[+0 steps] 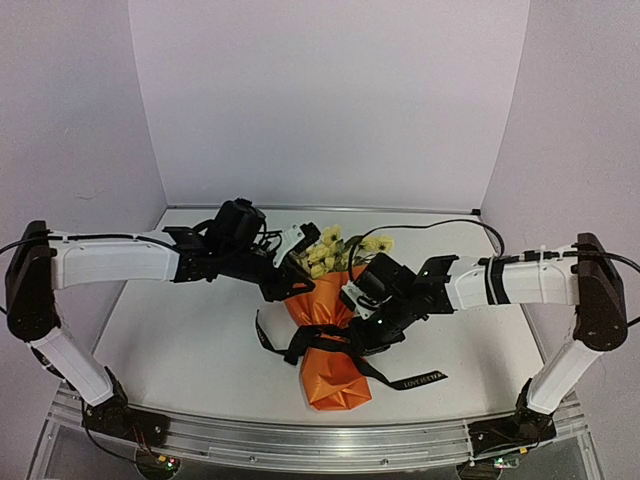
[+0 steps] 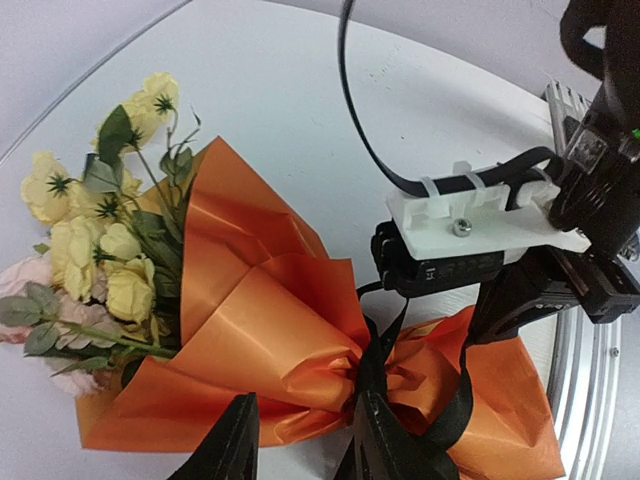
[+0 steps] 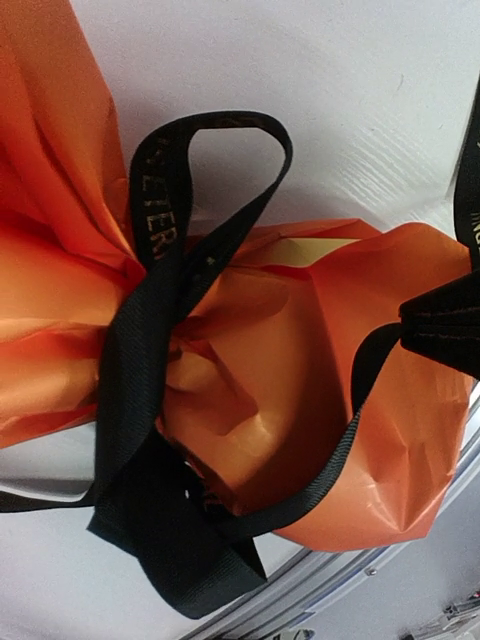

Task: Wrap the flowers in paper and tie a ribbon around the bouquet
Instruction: Cross the half-tied ribbon over the folded bouquet.

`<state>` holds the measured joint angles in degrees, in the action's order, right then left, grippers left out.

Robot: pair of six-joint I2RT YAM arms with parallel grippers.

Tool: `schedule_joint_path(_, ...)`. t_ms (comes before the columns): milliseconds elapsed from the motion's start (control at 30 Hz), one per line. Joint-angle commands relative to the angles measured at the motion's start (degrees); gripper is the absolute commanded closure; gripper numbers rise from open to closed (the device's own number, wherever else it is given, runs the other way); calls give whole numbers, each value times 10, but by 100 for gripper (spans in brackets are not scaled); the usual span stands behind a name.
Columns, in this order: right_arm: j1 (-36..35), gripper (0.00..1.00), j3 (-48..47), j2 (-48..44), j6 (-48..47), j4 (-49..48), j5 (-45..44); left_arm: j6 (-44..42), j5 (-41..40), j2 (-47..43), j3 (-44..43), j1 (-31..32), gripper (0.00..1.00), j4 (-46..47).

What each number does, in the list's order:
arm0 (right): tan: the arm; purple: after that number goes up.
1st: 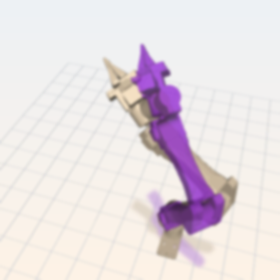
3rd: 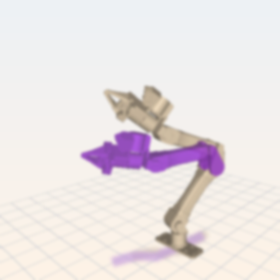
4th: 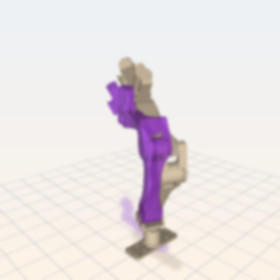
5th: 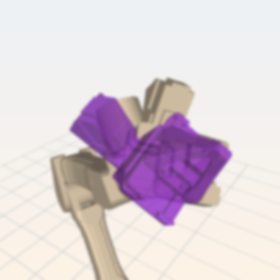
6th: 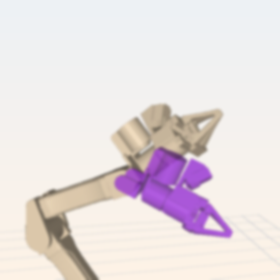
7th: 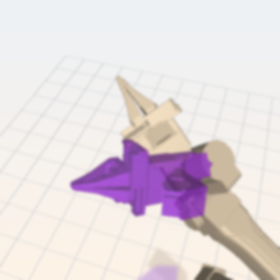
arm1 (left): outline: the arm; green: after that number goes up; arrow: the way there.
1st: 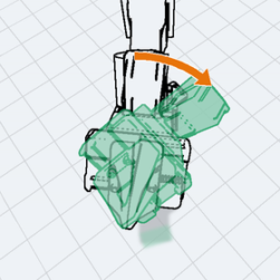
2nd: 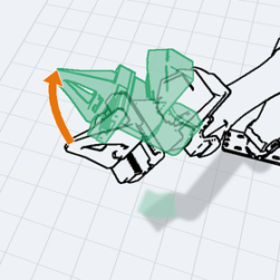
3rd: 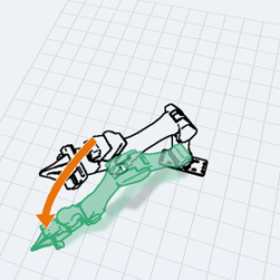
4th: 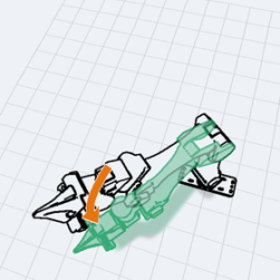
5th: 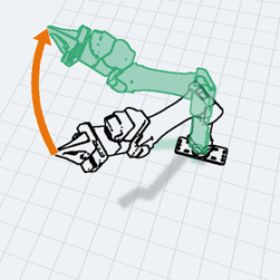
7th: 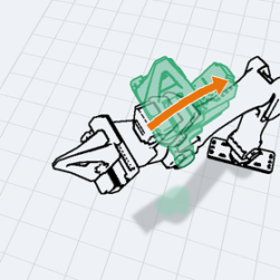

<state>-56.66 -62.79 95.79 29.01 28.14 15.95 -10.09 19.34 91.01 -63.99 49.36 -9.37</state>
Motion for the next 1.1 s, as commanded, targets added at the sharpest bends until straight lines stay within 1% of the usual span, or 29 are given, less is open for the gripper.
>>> schedule_joint_path(0, -4, 100, 26, -16, 25, -50, -35, -58, 78, 51, -42, 1, 65, -36)
schedule_joint_path(200, -4, 100, 46, -20, 41, -80, -46, -73, 110, 88, -70, 2, 65, -73)
schedule_joint_path(500, -5, 100, 45, -17, 45, -89, -44, -79, 96, 135, -102, 16, 63, -97)
schedule_joint_path(933, -5, 100, 51, -27, 44, -95, -57, -78, 98, 161, -102, 20, 69, -110)
schedule_joint_path(1067, -4, 100, 50, -29, 43, -95, -60, -78, 98, 165, -101, 22, 74, -110)
